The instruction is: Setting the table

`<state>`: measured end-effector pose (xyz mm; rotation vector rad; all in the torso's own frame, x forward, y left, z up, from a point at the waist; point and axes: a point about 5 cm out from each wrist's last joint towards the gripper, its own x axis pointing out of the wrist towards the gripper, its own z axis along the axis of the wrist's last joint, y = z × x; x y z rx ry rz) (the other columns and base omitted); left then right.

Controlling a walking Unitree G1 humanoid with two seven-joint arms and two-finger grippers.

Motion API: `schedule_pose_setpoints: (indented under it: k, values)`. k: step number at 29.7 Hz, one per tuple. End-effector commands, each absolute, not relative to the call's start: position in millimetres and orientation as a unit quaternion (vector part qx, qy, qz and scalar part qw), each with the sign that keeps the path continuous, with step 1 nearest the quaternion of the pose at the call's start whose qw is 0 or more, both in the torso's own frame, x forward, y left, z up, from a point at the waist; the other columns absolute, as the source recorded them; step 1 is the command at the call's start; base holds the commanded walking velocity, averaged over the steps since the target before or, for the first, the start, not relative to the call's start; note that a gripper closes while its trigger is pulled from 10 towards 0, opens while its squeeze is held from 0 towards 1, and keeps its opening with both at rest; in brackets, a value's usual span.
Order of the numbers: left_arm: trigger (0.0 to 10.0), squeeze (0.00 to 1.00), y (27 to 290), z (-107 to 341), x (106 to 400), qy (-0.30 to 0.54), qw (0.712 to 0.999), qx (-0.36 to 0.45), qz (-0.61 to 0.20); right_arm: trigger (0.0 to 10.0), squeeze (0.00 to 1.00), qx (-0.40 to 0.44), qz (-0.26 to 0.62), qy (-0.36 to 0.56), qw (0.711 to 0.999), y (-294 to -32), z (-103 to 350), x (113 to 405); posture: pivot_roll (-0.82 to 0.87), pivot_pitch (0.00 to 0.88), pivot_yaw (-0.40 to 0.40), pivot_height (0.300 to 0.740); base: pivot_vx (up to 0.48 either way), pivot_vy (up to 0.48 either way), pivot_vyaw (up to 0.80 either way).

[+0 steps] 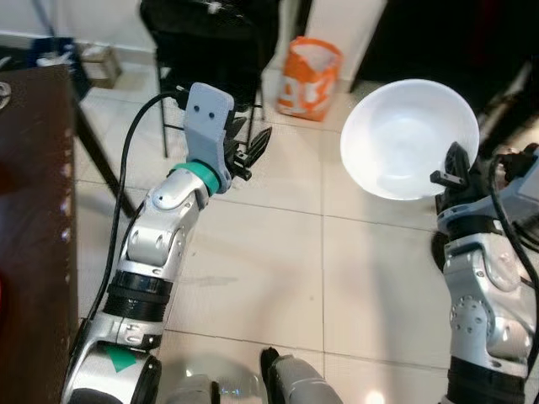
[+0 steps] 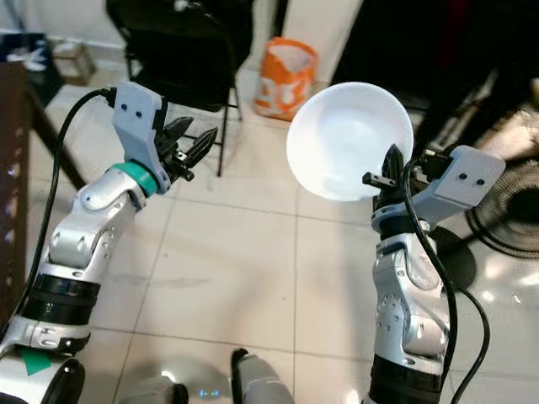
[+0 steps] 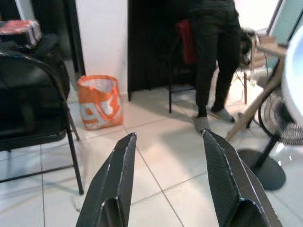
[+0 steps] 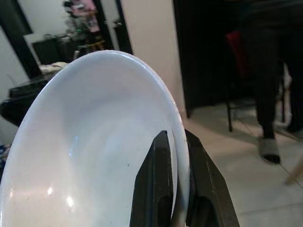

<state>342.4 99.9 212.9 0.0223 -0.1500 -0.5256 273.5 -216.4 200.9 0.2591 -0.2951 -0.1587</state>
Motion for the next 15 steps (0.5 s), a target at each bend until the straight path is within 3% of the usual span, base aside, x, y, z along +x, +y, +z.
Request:
schedule_pose_setpoints:
  k: [1, 15]
  values:
    - [10.0, 0.00, 95.6, 210.8, 340.4, -0.069, 0.961, 0.006, -0.268, 10.0, 0.00, 0.131, -0.087, -0.147, 0.976, -220.7, 200.6, 271.1, 0.06, 0.084, 0.011, 0.740, 0.000, 0.000, -0.80]
    - [10.0, 0.00, 100.9, 208.3, 344.4, -0.067, 0.966, 0.010, -0.249, 10.0, 0.00, 0.126, -0.085, -0.147, 0.977, -220.4, 201.3, 271.6, 0.06, 0.083, 0.009, 0.740, 0.000, 0.000, -0.80]
